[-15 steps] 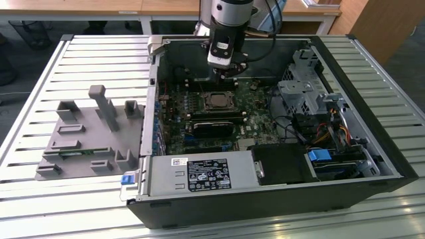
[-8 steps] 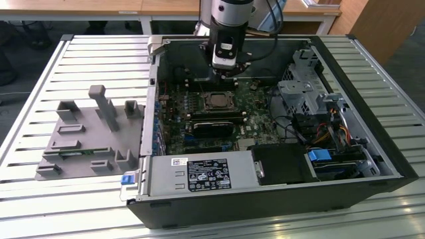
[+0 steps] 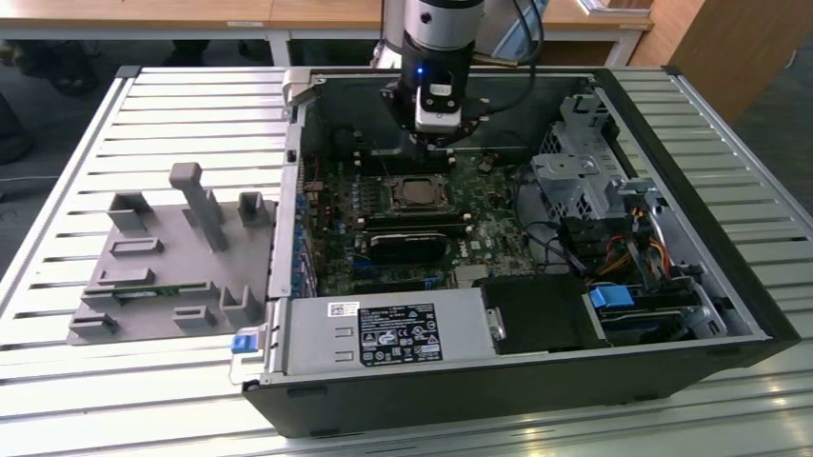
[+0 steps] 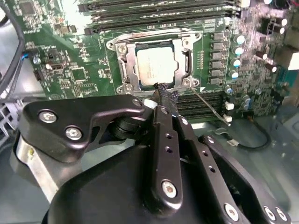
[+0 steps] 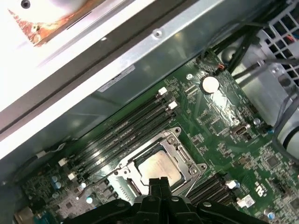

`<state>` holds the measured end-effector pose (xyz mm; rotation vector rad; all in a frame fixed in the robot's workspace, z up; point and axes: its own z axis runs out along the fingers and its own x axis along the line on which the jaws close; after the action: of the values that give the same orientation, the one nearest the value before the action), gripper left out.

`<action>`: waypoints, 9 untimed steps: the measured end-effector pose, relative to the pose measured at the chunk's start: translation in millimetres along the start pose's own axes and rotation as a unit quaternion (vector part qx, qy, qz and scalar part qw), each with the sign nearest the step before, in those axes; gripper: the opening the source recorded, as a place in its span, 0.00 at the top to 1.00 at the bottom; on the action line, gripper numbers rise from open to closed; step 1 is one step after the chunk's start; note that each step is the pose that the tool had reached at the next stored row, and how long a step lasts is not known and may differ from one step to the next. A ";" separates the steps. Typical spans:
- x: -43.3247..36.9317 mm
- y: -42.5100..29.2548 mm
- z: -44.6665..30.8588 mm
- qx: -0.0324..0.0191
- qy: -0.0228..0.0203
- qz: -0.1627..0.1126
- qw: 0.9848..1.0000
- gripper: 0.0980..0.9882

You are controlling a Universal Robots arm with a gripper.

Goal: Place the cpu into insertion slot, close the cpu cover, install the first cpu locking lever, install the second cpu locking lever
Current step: 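Install the first cpu locking lever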

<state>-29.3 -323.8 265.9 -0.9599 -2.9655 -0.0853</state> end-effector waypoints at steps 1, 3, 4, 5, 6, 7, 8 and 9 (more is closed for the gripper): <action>0.0 0.0 0.0 0.000 0.000 -0.009 1.000 0.99; 0.1 -0.1 0.1 0.001 0.000 -0.026 1.000 0.99; 0.1 -0.1 0.1 0.001 0.000 -0.035 0.999 0.99; 0.1 -0.1 0.2 0.001 0.001 -0.044 0.999 0.99; 0.1 -0.1 0.2 0.001 0.001 -0.053 0.999 0.99; 0.0 0.0 0.3 0.001 0.001 -0.063 0.998 0.99; 0.0 -0.1 0.3 0.001 0.001 -0.072 0.997 0.99; 0.0 -0.1 0.4 0.001 0.001 -0.080 0.997 0.99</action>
<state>-29.4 -323.8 265.5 -0.7184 -3.0347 -0.0850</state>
